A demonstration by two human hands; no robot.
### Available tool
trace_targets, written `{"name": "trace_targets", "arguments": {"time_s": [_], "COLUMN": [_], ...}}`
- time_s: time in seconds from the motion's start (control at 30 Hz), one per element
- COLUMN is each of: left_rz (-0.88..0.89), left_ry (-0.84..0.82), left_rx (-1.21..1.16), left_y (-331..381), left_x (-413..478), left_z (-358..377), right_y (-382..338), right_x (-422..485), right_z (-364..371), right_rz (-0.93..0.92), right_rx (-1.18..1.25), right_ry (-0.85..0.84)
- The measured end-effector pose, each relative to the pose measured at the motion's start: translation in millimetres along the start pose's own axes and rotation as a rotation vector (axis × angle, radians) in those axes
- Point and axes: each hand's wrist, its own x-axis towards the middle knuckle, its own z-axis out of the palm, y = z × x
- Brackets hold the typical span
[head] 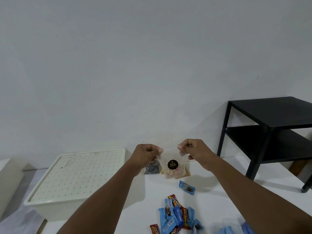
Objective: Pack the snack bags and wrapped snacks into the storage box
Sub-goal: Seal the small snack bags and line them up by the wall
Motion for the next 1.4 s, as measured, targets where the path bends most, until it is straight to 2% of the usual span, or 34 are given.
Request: {"name": "trace_targets", "arguments": {"time_s": [0.3, 0.43, 0.53, 0.6, 0.7, 0.87, 1.17, 1.4], "left_rz": [0.081, 0.057, -0.045, -0.132, -0.139, -0.146, -0.185, -0.204], "left_ry": [0.126, 0.059, -0.06, -0.104, -0.126, -0.185, -0.217, -0.264], "left_rx": [0.086, 0.014, -0.005, -0.011, -0.009, -0.125, -0.172, -0.373], "left_y": [0.2, 3.7, 9.9, 13.3, 13.8, 12.4, 2.8, -8.7], "left_x": [2.1, -3.4, -8.6, -9.4, -5.8, -6.7, -6.5, -10.8], "left_z": [-4.4, -3.1, -3.9, -3.0, 4.6, 22.3, 32.9, 32.3], "right_y": [-0.6, 0.7, 0.8, -0.2, -1.2, 2.9, 4.8, 7.5], "right_x": [4.9, 7.6, 9.5, 10.2, 11.2, 12.2, 9.8, 8.0], "right_z": [9.0, 5.3, -2.0, -6.3, -7.2, -3.9, 1.4, 7.2], "right_rz": [0.018, 0.019, 0.016, 0.023, 0.026, 0.002, -0.041, -0.018], "right_rx": [0.096, 0.137, 0.158, 0.125, 0.056, 0.081, 0.108, 0.32], "right_ry": [0.024, -0.01, -0.085, -0.154, -0.228, -0.196, -0.107, -0.143]}}
